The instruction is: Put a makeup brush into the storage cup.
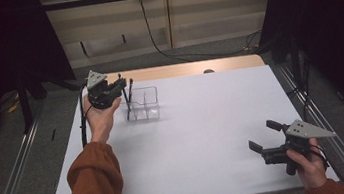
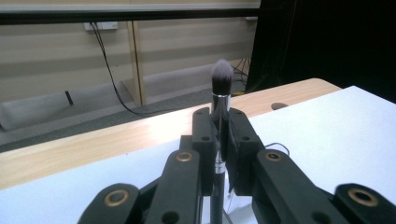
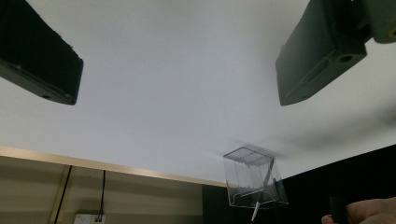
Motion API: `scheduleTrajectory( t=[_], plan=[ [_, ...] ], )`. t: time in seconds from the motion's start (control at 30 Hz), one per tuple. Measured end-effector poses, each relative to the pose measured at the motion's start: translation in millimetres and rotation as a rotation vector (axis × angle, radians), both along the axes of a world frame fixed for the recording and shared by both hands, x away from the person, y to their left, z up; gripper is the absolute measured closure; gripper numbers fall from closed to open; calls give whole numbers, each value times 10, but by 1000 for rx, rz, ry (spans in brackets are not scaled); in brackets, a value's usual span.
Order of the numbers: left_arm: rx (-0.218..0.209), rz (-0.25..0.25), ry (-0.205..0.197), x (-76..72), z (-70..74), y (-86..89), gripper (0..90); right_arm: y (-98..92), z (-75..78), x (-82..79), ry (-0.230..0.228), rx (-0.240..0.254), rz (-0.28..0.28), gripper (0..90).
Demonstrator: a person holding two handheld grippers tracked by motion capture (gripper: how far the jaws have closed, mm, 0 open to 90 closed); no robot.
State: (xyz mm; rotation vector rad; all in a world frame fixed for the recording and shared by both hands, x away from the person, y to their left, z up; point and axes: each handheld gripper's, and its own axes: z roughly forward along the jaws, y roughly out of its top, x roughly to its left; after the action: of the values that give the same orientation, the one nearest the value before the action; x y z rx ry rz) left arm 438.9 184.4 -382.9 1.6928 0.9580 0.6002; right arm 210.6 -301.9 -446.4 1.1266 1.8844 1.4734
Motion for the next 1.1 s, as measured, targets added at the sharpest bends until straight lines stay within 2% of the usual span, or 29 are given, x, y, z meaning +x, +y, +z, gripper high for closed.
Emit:
scheduleTrajectory(
  t=[0.4, 0.47, 0.6, 0.67, 0.73, 0.8, 1.1],
  plan=[
    [-3, 3, 16, 11, -49, 25, 835, 1, 0, 0, 0, 0, -1, 0],
    [-16, 6, 27, 19, -62, 32, 825, -2, 0, -1, 0, -2, 0, 0],
    [-20, 14, 33, 19, -82, 36, 696, -5, -1, 0, 0, 0, -1, 1],
    [-32, 26, 32, 19, -82, 43, 584, -5, -3, 2, 1, -2, 0, 1],
    [-28, 34, 25, 17, -78, 51, 526, -4, -3, 2, 1, -1, 0, 0],
    [-25, 48, 23, 16, -73, 59, 430, -6, -3, 5, 2, 0, -1, 0],
    [-35, 63, 21, 17, -83, 88, 177, -40, -14, 32, 3, 5, -8, 1]
  ],
)
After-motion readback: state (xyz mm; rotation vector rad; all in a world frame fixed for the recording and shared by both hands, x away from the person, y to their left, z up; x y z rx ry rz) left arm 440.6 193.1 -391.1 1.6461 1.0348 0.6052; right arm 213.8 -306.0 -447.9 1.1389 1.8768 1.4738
